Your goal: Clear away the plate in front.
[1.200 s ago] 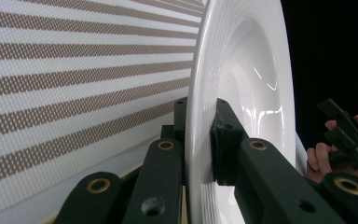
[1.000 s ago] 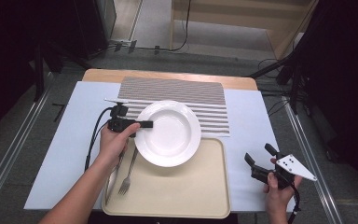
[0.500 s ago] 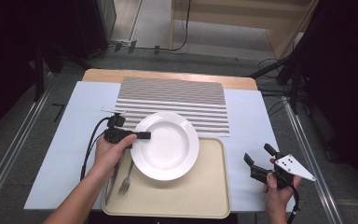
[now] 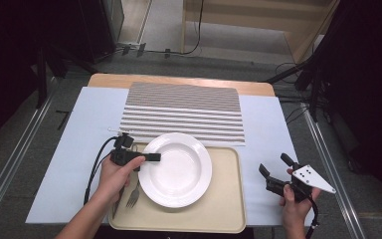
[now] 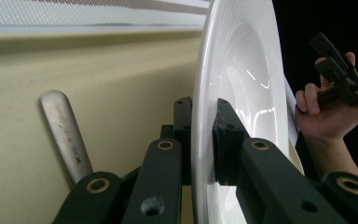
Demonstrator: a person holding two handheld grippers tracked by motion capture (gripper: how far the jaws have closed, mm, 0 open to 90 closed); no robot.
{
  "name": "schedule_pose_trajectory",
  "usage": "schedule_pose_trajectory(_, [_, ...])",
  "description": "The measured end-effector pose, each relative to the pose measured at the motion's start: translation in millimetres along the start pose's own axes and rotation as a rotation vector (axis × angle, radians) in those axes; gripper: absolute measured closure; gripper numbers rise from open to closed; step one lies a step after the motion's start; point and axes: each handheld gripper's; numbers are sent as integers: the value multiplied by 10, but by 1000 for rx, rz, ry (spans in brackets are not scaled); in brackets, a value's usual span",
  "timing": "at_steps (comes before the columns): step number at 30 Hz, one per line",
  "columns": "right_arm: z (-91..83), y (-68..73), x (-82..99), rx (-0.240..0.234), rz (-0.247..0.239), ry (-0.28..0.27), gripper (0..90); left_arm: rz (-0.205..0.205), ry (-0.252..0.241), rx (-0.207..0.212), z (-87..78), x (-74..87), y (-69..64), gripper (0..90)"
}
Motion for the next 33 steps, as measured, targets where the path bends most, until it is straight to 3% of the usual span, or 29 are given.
schedule_pose_trajectory(15, [-8, -1, 0, 6, 1, -2, 121, -11, 45, 33, 46, 200, -5, 806])
schedule_pose_trajectory(25, [-5, -1, 2, 8, 0, 0, 121, -29, 67, 63, 131, 184, 26, 806])
schedule_pose_trajectory(33, [-4, -10, 7, 11, 7, 3, 121, -18, 67, 32, 158, 175, 5, 808])
Point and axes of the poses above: each handheld gripper's, and its own axes: z roughly forward along the jaws, x roughly out of its underside, y roughly to its left, and after that the axes turned 6 degrees about -x, right-handed
